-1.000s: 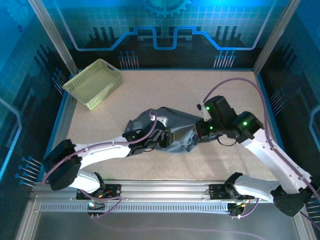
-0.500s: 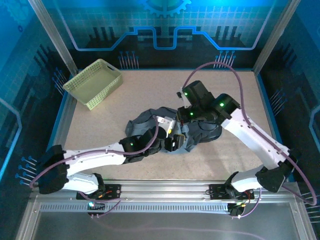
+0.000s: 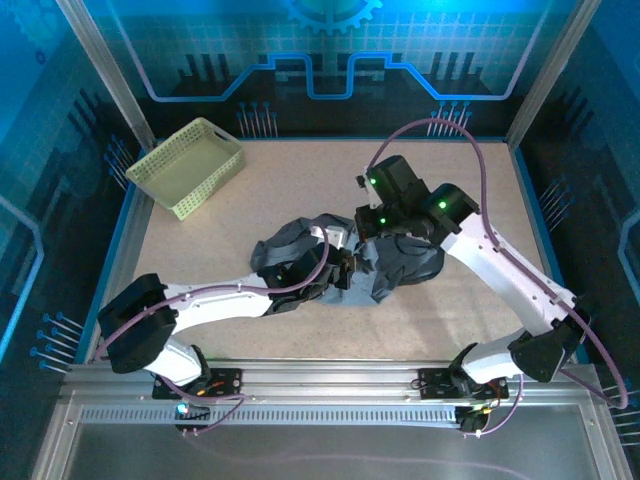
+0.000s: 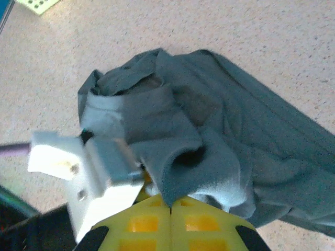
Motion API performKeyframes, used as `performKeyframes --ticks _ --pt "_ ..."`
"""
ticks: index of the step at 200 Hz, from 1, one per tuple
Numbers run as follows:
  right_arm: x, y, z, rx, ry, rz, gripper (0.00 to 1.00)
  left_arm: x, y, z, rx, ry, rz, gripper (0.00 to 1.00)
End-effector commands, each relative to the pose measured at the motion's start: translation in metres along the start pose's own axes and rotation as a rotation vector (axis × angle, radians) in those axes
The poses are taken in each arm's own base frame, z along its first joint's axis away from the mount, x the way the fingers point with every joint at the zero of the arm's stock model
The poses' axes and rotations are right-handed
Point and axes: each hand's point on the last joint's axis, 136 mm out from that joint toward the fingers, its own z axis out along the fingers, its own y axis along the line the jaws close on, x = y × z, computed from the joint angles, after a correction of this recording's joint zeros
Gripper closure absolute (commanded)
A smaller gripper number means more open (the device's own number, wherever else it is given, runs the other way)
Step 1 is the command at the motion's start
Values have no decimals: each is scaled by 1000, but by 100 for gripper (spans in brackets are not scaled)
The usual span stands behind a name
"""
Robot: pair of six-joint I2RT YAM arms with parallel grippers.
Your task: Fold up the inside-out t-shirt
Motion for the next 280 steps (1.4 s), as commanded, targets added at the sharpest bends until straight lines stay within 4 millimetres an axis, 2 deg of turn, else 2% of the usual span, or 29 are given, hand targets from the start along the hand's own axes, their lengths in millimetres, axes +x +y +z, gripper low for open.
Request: performKeyframes --ticks 1,26,56,74,83,94,106,117,132,141,172,205,225,280 --pt "-13 -13 32 6 3 13 100 0 -4 -13 64 -14 -19 97" --pt "-28 -27 77 29 21 -17 100 18 5 -16 105 28 -77 100" --pt "-39 -46 131 140 58 -100 76 39 26 -5 102 107 -177 99" --pt "-39 -56 134 199 61 -126 60 39 30 -1 116 120 -216 99" --pt "-36 -54 124 190 47 -134 52 38 33 1 112 117 -229 98" --pt "-29 -49 111 170 28 -142 48 36 37 3 102 110 -238 98" --pt "-15 -37 94 126 9 -151 49 38 43 5 87 109 -250 97" --pt "1 -18 84 63 6 -174 51 41 47 6 84 109 -259 97" --pt "27 6 83 -11 36 -191 53 49 53 8 73 116 -278 96" --pt "41 12 89 -32 72 -171 55 53 57 7 69 114 -296 95" --pt "72 10 123 -53 150 -88 64 67 74 4 40 101 -355 91" --pt "89 20 153 -100 212 -80 64 72 78 3 36 108 -361 88" --pt "93 18 163 -86 231 -86 63 71 77 3 41 101 -365 87" --pt "96 -25 184 160 242 -110 63 69 75 2 53 100 -362 85"
